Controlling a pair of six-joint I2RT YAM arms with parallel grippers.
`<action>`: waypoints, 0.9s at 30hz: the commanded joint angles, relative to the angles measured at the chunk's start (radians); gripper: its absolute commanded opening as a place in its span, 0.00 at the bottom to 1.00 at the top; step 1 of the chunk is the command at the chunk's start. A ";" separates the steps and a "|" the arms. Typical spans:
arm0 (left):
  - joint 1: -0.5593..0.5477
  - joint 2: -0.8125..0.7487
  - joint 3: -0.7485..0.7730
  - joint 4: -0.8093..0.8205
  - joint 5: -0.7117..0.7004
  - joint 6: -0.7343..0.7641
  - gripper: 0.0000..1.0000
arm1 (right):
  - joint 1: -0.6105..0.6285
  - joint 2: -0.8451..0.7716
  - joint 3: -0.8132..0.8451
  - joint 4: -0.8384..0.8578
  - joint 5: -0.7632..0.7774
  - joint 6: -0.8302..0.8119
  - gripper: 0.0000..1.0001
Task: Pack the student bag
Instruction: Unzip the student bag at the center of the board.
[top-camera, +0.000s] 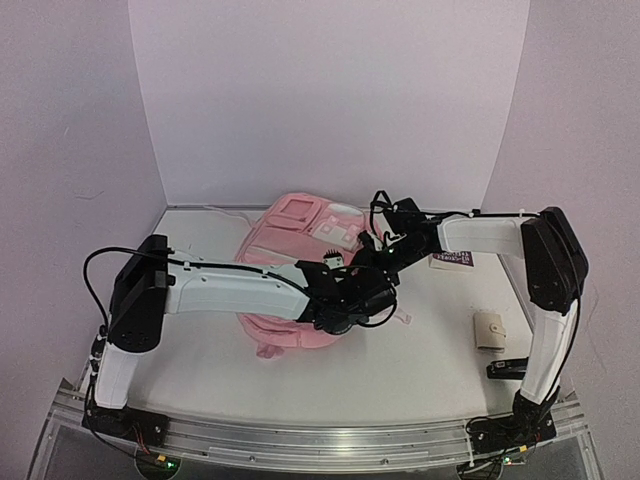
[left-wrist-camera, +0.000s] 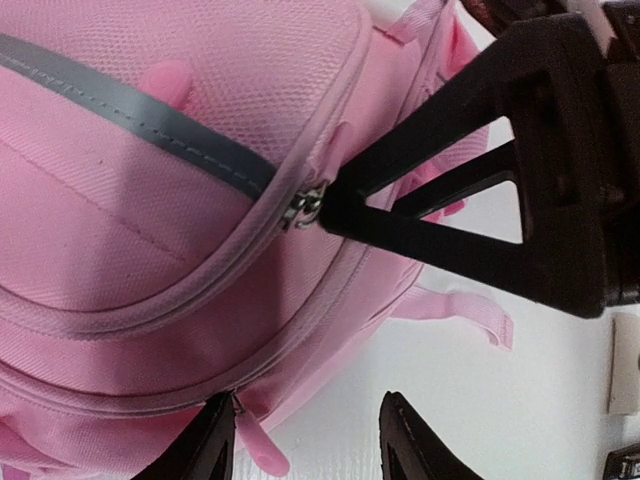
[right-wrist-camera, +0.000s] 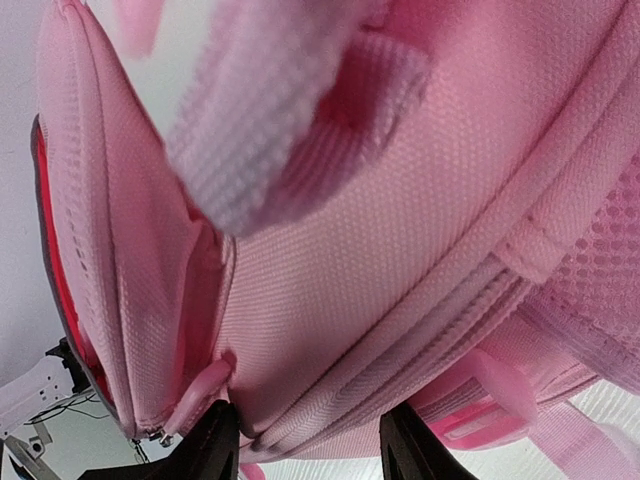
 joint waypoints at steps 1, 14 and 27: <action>0.013 0.055 0.130 -0.189 -0.021 -0.090 0.49 | 0.004 0.018 0.027 0.013 0.020 0.009 0.49; -0.014 0.088 0.247 -0.420 -0.083 -0.254 0.43 | 0.004 0.011 0.018 0.015 0.029 0.006 0.49; -0.013 0.170 0.329 -0.407 -0.080 -0.224 0.45 | 0.005 0.017 0.022 0.020 0.021 0.014 0.49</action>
